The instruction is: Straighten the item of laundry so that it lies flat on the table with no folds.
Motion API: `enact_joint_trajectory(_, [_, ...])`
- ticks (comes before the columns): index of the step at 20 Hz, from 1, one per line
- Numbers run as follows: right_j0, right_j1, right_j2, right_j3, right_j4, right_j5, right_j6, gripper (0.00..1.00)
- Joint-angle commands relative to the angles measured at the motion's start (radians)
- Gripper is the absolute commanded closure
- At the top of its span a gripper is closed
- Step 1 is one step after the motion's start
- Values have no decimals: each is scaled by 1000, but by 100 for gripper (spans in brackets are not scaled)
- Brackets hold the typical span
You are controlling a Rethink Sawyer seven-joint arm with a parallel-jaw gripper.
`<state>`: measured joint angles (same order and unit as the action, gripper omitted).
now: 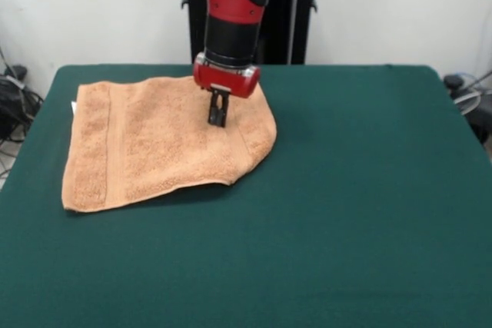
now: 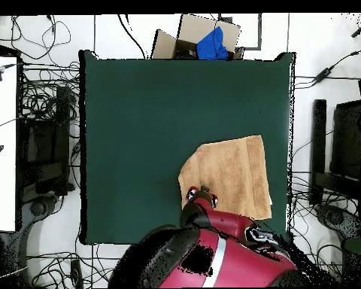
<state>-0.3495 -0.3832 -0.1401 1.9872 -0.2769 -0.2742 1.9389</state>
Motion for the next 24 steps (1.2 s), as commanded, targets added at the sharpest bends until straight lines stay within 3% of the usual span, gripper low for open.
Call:
enact_joint_trajectory(1, [-78,141,-79,-13,-37,135,55,100])
enact_joint_trajectory(24, [-108,141,-91,5,-87,145,52,100])
